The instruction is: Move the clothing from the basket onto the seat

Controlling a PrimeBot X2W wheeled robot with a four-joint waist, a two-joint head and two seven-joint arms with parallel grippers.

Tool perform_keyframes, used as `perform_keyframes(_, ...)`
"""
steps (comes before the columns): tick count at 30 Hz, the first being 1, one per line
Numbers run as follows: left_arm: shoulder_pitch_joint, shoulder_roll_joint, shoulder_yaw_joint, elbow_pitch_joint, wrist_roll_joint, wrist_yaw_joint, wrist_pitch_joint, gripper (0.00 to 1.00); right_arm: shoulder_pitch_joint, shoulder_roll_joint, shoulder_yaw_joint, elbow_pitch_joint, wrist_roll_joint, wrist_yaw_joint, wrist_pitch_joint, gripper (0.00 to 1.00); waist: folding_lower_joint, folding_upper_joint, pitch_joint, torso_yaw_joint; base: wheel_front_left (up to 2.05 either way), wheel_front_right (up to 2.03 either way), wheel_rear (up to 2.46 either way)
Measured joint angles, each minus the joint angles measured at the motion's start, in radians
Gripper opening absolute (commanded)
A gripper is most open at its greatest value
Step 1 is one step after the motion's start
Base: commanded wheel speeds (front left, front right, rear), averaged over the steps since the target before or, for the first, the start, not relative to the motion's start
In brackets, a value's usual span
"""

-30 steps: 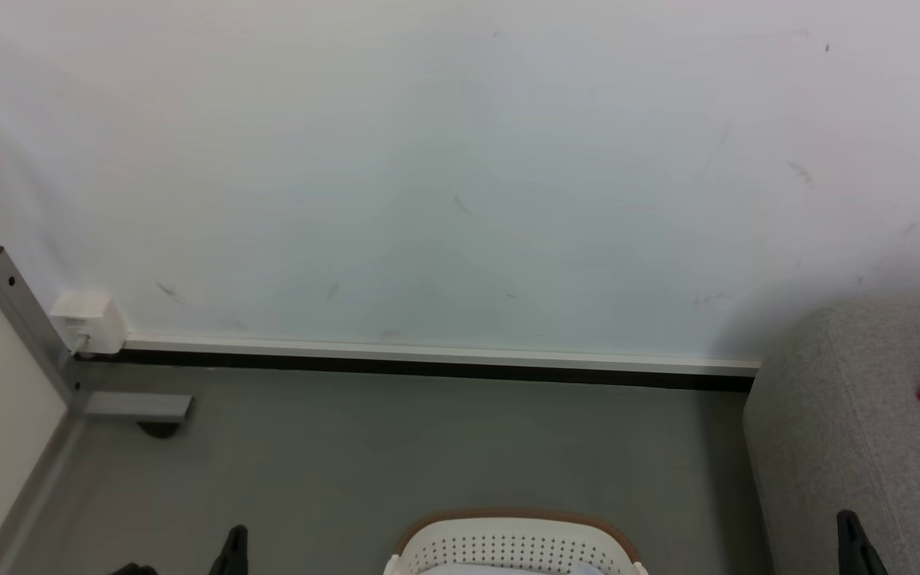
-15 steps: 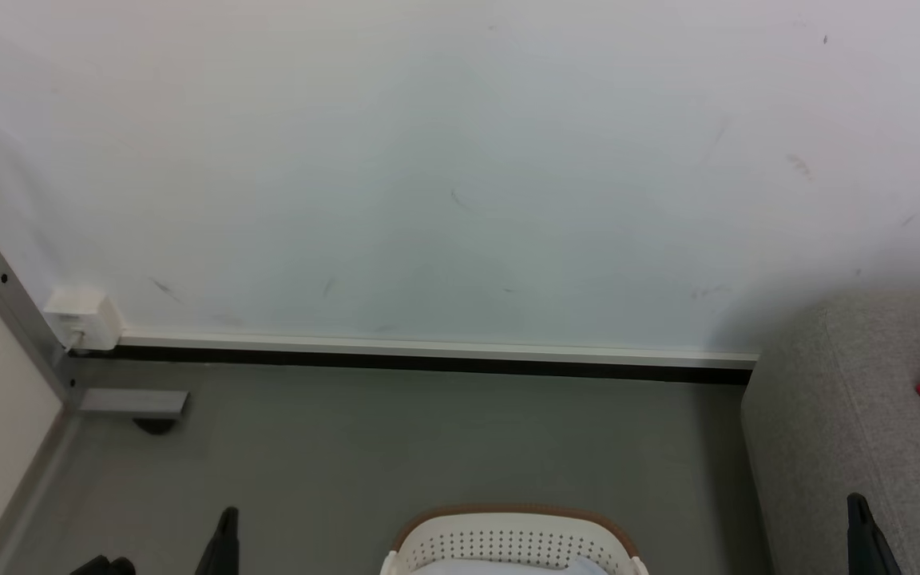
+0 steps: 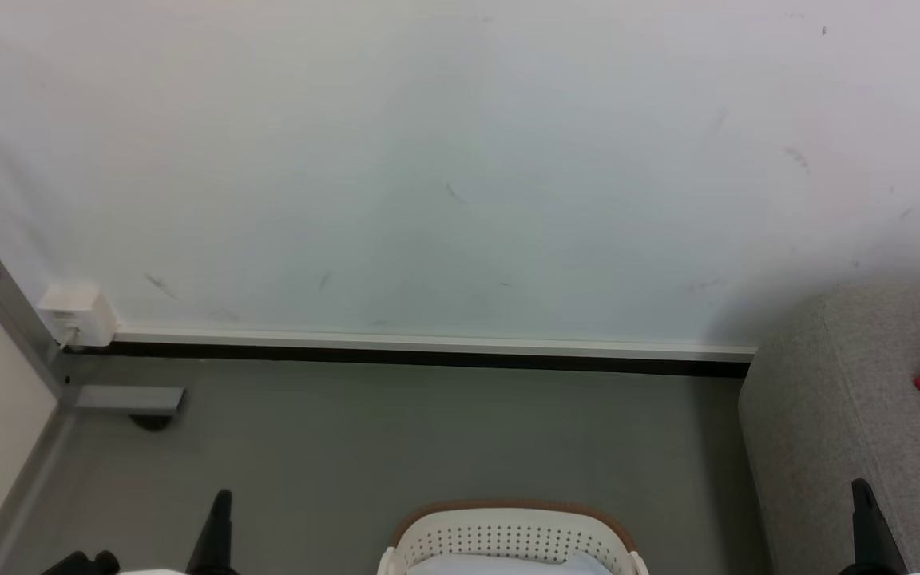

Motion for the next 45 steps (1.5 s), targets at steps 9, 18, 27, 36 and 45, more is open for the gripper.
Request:
perform_keyframes(9, -0.009, -0.003, 0.014, -0.016, -0.105, -0.005, 0.027, 0.00, -0.010, -0.001, -0.003, -0.007, 0.106, 0.000, 0.027, 0.00, 0.0000, 0.0000, 0.007, -0.004, 0.00, 0.00, 0.00)
perform_keyframes(18, -0.012, -0.006, 0.027, -0.031, -0.182, -0.012, 0.049, 0.00, -0.023, -0.002, -0.006, -0.012, 0.197, 0.000, 0.050, 0.00, 0.0000, 0.0000, 0.013, -0.007, 0.00, 0.00, 0.00)
perform_keyframes(27, -0.022, -0.009, 0.040, -0.045, -0.270, -0.013, 0.070, 0.00, -0.037, -0.003, -0.008, -0.017, 0.286, 0.000, 0.071, 0.00, 0.0000, 0.0000, 0.020, -0.011, 0.00, 0.00, 0.00)
perform_keyframes(36, -0.028, -0.012, 0.051, -0.058, -0.351, -0.021, 0.093, 0.00, -0.045, -0.004, -0.011, -0.022, 0.374, 0.000, 0.093, 0.00, 0.0000, 0.0000, 0.028, -0.014, 0.00, 0.00, 0.00)
perform_keyframes(45, -0.033, -0.015, 0.062, -0.070, -0.423, -0.022, 0.111, 0.00, -0.058, -0.006, -0.013, -0.026, 0.452, 0.000, 0.112, 0.00, 0.0000, 0.0000, 0.035, -0.018, 0.00, 0.00, 0.00)
